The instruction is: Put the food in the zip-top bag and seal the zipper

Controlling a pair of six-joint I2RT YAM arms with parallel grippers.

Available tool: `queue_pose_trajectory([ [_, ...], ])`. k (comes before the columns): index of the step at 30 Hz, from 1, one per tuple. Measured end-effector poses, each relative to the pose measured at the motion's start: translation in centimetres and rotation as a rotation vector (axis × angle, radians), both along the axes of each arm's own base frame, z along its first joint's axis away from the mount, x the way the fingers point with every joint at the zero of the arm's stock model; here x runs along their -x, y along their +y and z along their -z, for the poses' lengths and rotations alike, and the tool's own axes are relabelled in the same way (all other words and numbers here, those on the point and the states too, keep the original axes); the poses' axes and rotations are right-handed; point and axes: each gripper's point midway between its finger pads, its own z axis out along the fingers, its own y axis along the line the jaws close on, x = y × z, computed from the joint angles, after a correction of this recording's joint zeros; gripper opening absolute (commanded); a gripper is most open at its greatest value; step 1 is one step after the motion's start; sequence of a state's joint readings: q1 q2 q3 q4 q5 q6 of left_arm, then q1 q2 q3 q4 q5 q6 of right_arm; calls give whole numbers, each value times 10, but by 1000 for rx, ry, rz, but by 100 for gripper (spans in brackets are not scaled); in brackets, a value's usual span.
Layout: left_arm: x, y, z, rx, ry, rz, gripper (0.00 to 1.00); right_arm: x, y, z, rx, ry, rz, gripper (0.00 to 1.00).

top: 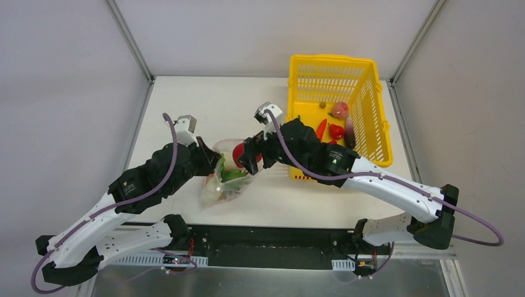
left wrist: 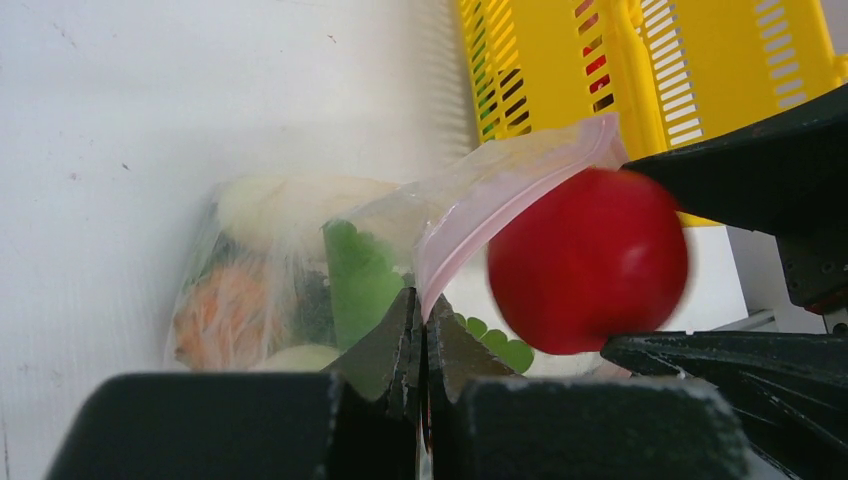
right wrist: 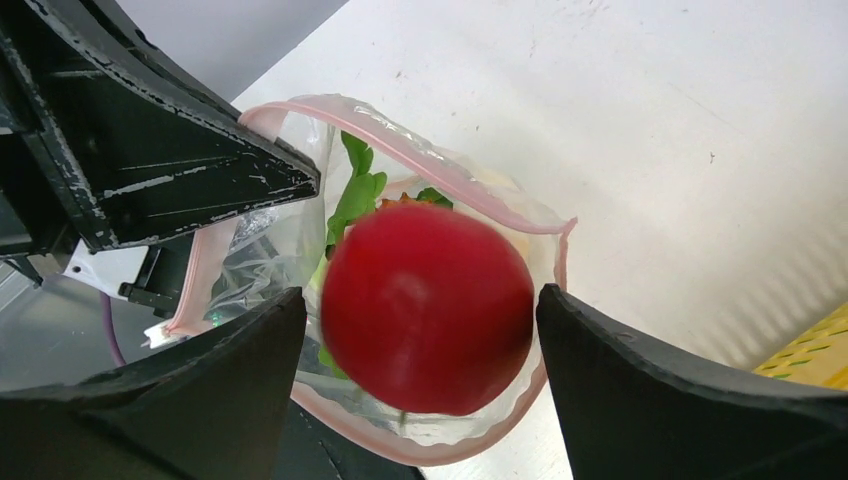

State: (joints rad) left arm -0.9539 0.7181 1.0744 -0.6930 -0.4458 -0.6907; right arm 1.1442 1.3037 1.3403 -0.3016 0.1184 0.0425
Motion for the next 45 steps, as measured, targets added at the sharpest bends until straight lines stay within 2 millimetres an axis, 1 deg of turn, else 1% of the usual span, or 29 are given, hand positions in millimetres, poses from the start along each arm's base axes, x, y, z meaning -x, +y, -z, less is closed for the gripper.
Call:
queue_pose_trajectory([
  [10, 1, 2, -2, 9, -6, 0, 0, 1, 5, -8, -35, -17, -16, 90],
  [12, 1, 2, -2, 9, -6, 0, 0, 2, 3, -10, -52, -22, -20, 88],
  [14, 1, 2, -2, 9, -6, 0, 0, 4, -4, -14, -70, -31, -14, 85],
  [18, 1, 2, -2, 9, -6, 0, 0, -3, -26, -30, -113, -80, 74, 78],
  [22, 1, 2, -2, 9, -6, 0, 0, -22, -60, -46, -139, -131, 233, 76],
  [24, 1, 2, -2, 9, -7, 0, 0, -41, -83, -48, -137, -138, 338, 75],
  [26, 1, 2, -2, 9, -7, 0, 0, -65, -111, -44, -120, -128, 457, 75],
  [27, 1, 2, -2, 9, -7, 0, 0, -79, -130, -36, -95, -106, 534, 75],
  [28, 1, 2, -2, 9, -7, 0, 0, -90, -144, -34, -86, -103, 585, 75],
  [30, 1, 2, -2, 9, -7, 0, 0, -113, -180, -15, -33, -59, 704, 75],
  [32, 1, 2, -2, 9, -7, 0, 0, -127, -210, 9, 27, 4, 789, 76],
  [33, 1, 2, -2, 9, -6, 0, 0, -132, -221, 19, 52, 36, 816, 77],
  [35, 1, 2, -2, 9, -6, 0, 0, -140, -248, 48, 119, 135, 871, 79],
  [38, 1, 2, -2, 9, -6, 0, 0, -145, -277, 86, 204, 263, 938, 83],
  [40, 1, 2, -2, 9, -7, 0, 0, -145, -290, 110, 268, 346, 969, 85],
  [42, 1, 2, -2, 9, -7, 0, 0, -145, -298, 133, 330, 416, 987, 87],
  [45, 1, 2, -2, 9, -7, 0, 0, -146, -303, 162, 411, 495, 996, 88],
])
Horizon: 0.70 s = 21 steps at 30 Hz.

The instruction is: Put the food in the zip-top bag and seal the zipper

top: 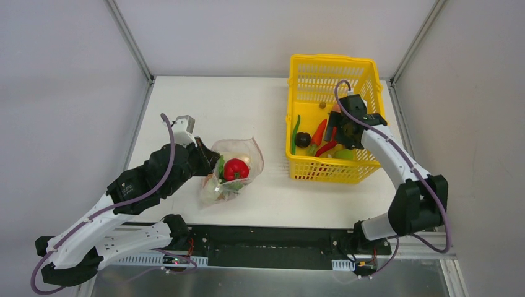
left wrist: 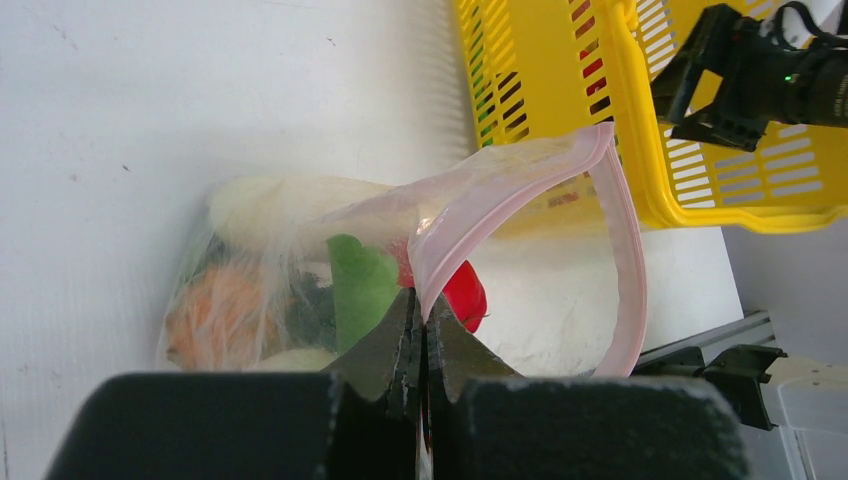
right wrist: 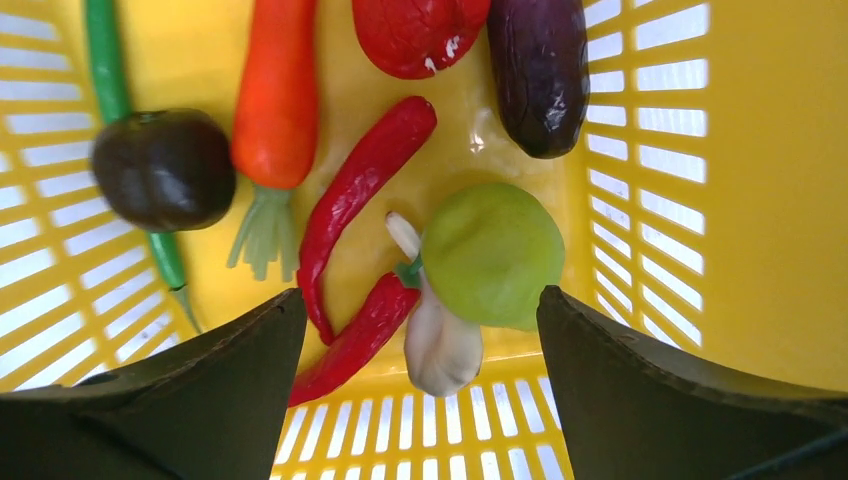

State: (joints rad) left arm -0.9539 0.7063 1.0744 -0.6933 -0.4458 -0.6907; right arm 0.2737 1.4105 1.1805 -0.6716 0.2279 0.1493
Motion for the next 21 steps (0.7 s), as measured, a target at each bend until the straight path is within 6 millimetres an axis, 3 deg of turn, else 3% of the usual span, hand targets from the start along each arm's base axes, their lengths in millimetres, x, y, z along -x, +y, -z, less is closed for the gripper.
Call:
queue_pose_trajectory([
  [4, 0, 0, 0, 0, 0, 0, 0, -1, -2, 27, 34, 85, 7, 90],
  [10, 0, 0, 1, -1, 1, 0, 0, -3, -15, 52, 127, 151, 29, 91],
  [21, 0, 0, 2, -2, 2, 0, 0, -3, -24, 69, 195, 206, 18, 89],
])
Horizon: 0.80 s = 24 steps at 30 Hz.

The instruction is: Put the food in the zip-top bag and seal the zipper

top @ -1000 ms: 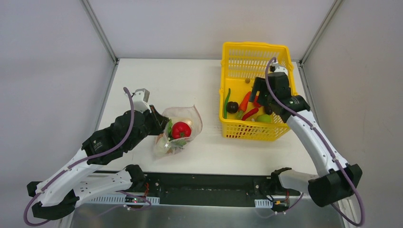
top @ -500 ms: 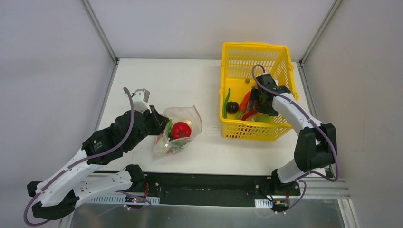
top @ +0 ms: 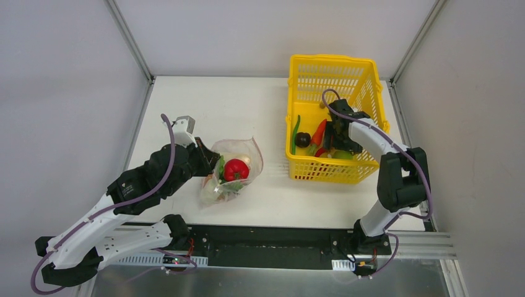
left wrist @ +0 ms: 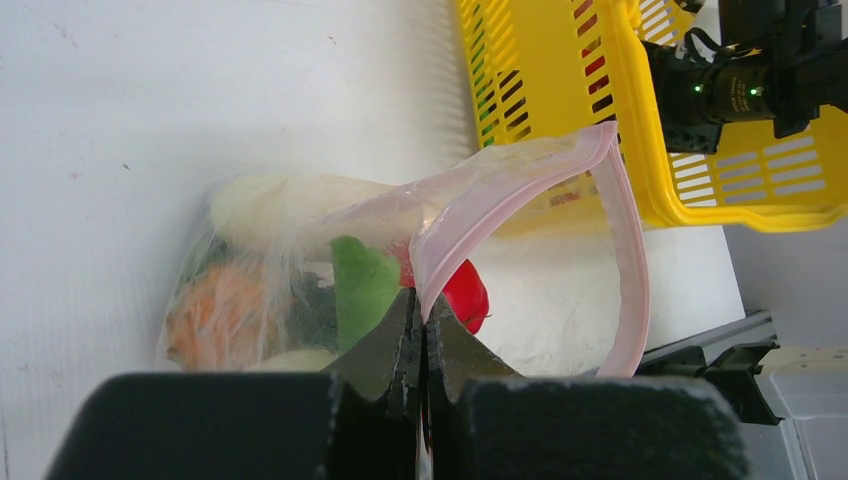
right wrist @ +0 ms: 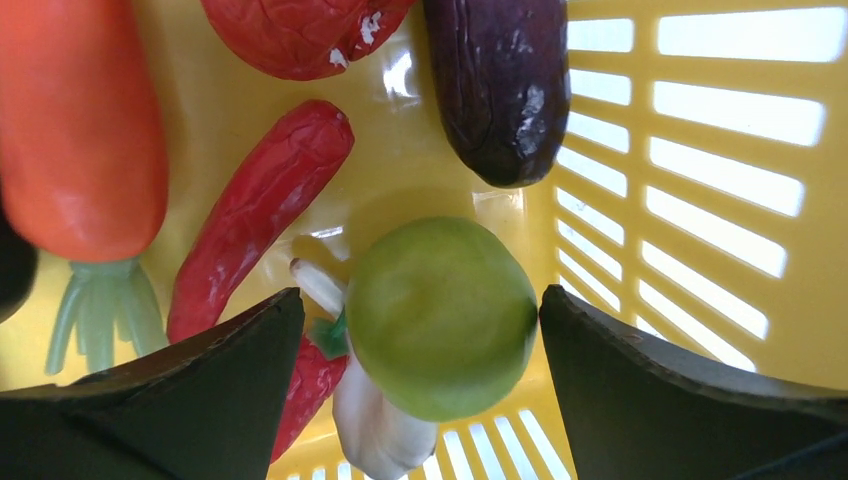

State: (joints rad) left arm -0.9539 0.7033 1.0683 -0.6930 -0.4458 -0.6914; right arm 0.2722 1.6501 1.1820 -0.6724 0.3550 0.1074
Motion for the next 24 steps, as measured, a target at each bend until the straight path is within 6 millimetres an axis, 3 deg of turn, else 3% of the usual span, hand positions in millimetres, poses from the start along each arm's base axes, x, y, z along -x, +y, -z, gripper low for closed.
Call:
queue_pose_trajectory([
  [6, 0, 0, 0, 0, 0, 0, 0, 3, 0, 19, 13, 64, -6, 77],
  [11, 0, 0, 1, 0, 0, 0, 0, 4, 2, 21, 1, 71, -9, 64],
  [16, 0, 0, 1, -1, 1, 0, 0, 3, 6, 19, -22, 66, -15, 57],
  [20, 0, 0, 1, -1, 1, 0, 0, 1, 11, 2, -60, 11, -24, 57],
  [24, 0, 0, 1, -1, 1, 0, 0, -6, 15, -35, -107, -116, -30, 57],
])
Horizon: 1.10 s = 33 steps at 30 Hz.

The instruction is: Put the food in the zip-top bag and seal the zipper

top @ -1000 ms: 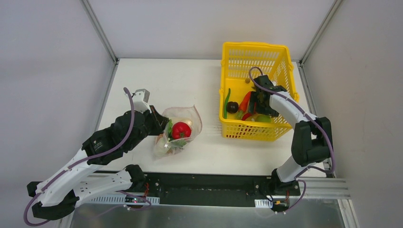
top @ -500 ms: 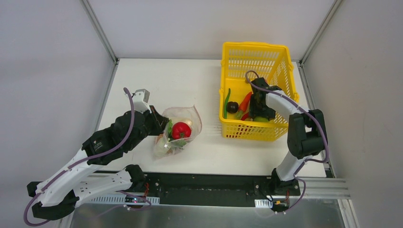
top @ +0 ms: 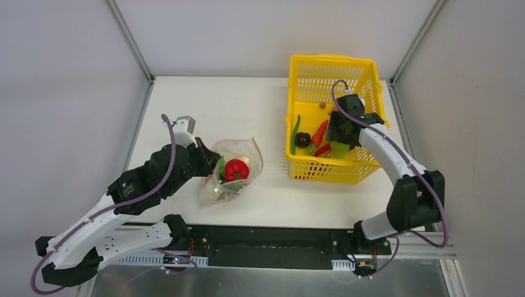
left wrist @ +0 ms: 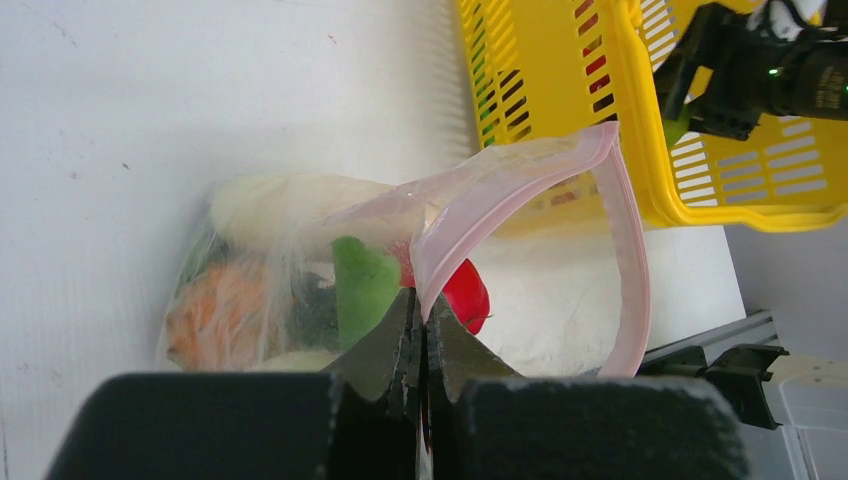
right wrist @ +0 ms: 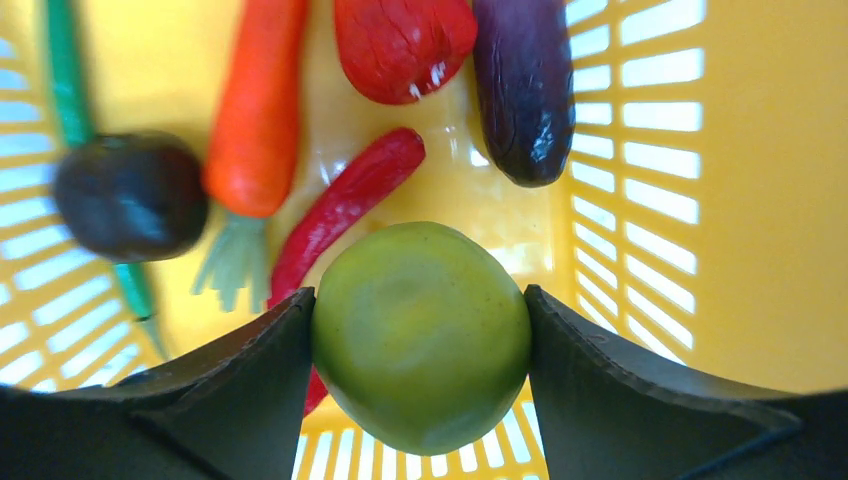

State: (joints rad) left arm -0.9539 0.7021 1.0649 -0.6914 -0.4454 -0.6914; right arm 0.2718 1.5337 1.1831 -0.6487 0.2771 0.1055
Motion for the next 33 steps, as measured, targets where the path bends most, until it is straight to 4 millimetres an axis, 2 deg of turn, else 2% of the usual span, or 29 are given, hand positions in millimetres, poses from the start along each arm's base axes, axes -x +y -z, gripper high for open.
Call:
queue_pose_trajectory([
  [6, -1, -5, 2, -5, 9, 9, 0, -5, 11, -70, -114, -259, -5, 57],
  [11, -3, -9, 4, -9, 17, 18, 0, 4, 31, -115, -271, -415, -43, 57],
  [16, -3, -11, 4, -7, 17, 20, 0, 25, 64, -174, -536, -605, -142, 54],
  [18, -3, -11, 4, -6, 16, 20, 0, 39, 83, -210, -690, -695, -214, 52],
  [19, -3, -11, 4, -6, 16, 20, 0, 42, 87, -217, -721, -710, -232, 52],
  [23, -3, -11, 4, -6, 16, 21, 0, 66, 125, -259, -927, -757, -390, 52],
  [26, -3, -11, 3, -3, 15, 22, 0, 80, 152, -264, -997, -718, -487, 52],
  [33, -3, -12, 2, 3, 12, 24, 0, 119, 210, -254, -1056, -600, -684, 51],
])
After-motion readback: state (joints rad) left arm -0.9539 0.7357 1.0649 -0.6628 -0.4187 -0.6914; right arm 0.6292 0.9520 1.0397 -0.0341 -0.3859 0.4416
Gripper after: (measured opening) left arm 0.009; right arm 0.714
